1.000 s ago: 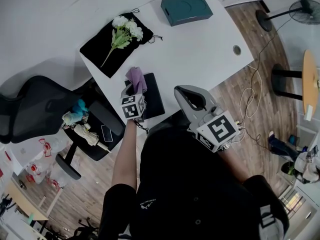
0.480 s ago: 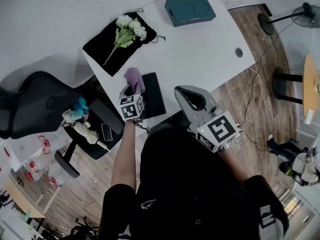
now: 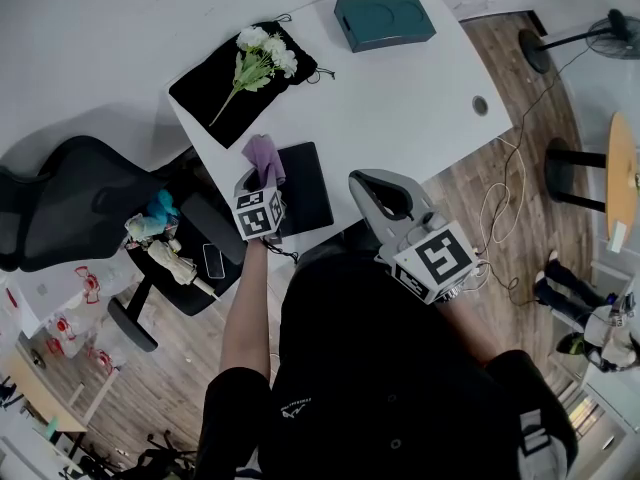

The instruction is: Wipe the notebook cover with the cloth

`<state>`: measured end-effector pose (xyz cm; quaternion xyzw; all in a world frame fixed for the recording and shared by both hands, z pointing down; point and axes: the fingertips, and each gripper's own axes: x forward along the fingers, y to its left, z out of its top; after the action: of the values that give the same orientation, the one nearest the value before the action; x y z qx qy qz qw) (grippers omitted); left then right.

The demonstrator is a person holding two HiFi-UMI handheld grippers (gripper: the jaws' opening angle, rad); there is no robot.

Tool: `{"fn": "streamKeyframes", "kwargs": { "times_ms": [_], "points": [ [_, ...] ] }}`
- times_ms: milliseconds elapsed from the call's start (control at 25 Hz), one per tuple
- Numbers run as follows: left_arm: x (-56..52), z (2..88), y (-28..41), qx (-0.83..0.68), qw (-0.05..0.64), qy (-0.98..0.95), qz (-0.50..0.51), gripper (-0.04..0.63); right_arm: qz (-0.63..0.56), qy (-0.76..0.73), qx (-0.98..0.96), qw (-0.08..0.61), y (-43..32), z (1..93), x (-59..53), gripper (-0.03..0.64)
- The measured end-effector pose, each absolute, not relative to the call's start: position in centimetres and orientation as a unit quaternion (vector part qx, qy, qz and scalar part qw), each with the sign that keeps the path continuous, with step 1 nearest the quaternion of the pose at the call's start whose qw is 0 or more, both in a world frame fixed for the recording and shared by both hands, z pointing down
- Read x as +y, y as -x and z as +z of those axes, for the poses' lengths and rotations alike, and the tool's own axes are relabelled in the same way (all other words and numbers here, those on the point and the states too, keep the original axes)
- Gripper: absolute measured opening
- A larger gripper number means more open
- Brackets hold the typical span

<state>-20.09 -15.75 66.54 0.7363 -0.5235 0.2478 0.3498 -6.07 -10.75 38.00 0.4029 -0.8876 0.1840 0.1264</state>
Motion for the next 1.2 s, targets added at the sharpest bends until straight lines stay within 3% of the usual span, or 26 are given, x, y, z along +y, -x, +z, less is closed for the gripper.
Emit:
{"fn": "streamKeyframes", "kwargs": {
  "times_ms": [1200],
  "points": [
    [-14.3, 65.7, 24.6, -0.584, 0.337, -0.689, 0.265, 0.075, 0.181, -0.380, -0.898, 0.125, 6.8, 37.8, -9.7, 0.002]
  ]
}}
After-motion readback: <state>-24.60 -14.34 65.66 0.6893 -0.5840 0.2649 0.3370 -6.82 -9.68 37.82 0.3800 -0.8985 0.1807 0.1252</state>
